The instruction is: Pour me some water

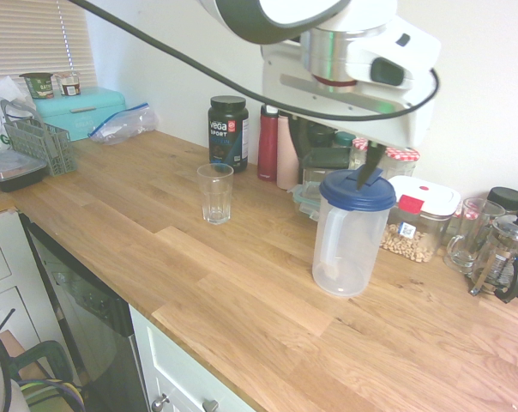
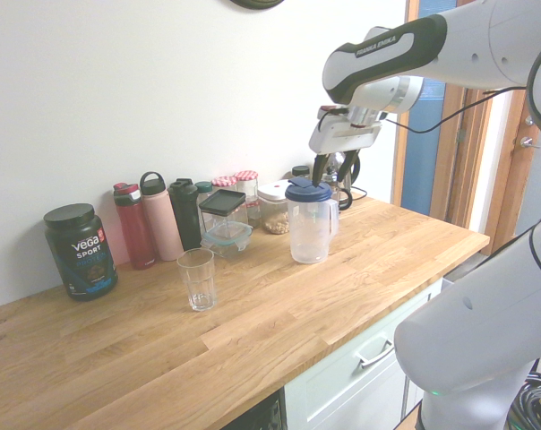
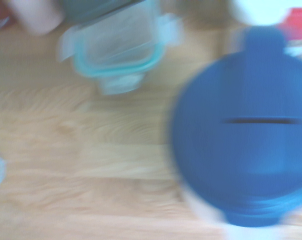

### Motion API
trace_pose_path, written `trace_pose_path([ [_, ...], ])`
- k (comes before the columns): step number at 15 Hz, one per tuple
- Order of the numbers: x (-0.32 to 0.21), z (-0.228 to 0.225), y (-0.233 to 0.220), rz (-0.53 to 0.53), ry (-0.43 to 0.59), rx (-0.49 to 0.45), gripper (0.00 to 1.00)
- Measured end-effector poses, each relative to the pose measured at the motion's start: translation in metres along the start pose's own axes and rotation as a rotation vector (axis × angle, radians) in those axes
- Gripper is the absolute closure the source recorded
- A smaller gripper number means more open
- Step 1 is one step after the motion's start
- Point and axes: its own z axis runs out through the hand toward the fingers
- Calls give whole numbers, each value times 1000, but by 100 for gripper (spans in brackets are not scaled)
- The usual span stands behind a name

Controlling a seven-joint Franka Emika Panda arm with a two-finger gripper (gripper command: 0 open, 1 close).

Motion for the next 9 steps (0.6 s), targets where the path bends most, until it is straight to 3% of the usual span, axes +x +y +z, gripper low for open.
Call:
trace_pose_path([
  [4, -3, 42, 34, 54, 145, 38, 0],
  [9, -30, 64, 55, -51, 121, 46, 0],
])
